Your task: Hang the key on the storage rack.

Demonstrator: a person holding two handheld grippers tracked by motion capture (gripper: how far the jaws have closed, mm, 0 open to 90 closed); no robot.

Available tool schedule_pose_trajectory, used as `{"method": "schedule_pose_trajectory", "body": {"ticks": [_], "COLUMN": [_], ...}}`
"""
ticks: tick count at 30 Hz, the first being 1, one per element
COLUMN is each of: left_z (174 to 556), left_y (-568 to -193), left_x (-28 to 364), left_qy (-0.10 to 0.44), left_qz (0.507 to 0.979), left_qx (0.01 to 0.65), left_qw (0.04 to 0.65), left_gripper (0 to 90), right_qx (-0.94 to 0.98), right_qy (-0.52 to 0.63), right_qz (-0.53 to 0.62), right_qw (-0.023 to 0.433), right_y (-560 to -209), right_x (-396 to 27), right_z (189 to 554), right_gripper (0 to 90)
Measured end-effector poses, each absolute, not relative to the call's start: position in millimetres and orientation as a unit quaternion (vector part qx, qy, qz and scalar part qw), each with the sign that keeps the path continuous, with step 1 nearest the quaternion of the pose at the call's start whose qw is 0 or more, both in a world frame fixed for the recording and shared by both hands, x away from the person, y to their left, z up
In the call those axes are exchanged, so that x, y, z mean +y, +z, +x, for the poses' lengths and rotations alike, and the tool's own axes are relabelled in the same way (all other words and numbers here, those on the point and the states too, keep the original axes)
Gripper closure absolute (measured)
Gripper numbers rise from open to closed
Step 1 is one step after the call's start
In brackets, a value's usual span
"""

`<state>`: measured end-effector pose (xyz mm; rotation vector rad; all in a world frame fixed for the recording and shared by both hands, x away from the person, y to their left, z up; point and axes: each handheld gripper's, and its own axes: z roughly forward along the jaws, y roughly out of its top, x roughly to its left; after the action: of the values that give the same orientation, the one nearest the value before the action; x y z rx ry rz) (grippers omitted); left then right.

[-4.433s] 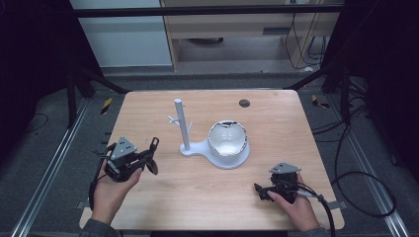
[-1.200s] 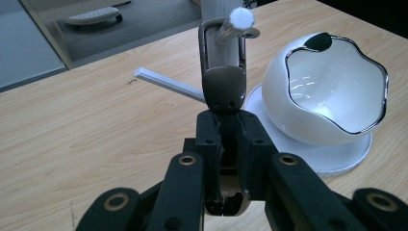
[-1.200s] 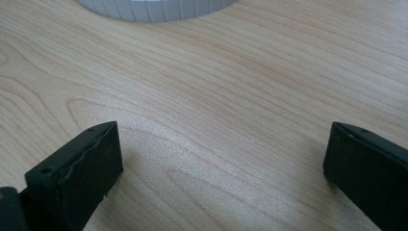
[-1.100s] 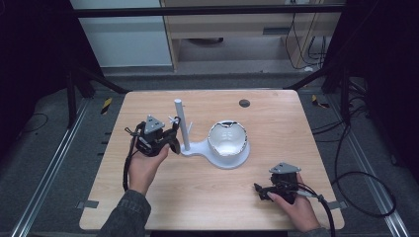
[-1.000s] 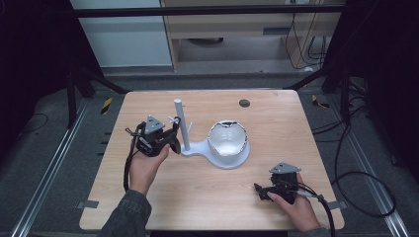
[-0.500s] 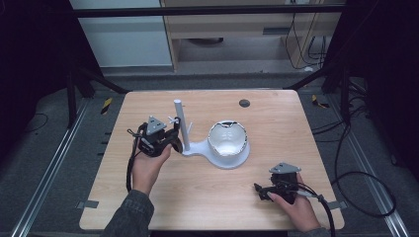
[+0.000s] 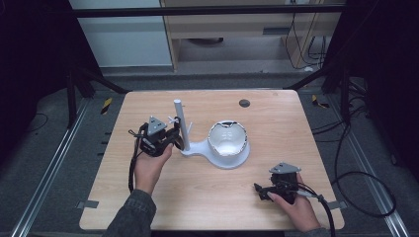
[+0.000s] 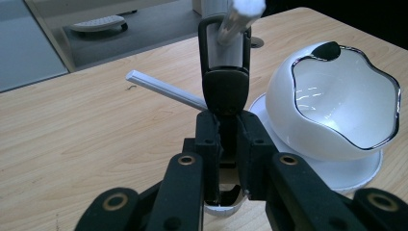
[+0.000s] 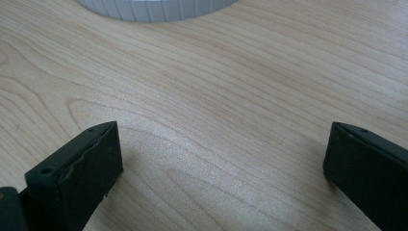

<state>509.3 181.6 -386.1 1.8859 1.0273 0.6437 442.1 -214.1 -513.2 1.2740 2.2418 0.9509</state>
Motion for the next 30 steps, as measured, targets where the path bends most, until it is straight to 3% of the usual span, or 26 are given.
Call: {"method": "schedule_pose_trajectory", "body": {"ticks": [20,30], "left_z": [506.6,498.5], "left_y": [-384.8,-383.6], "left_x": [184.9,189.9], "left_qy": [0.259,0.257], "left_qz": [0.755,0.761], "left_qx": [0.408,0.402], "left_qw": [0.443,0.440], "left_gripper": [78.5,73.3], "right_qx": [0.800,0.800], "right_qy": [0.339,0.339], "right_qz": [0.455,0.455], "right_qw": [0.195,0.196], "right_y": [-513.1,-513.2], "right_x": [-213.9,-213.8], "right_z": [442.1,442.2], "right_gripper": [0.5,0.4]}}
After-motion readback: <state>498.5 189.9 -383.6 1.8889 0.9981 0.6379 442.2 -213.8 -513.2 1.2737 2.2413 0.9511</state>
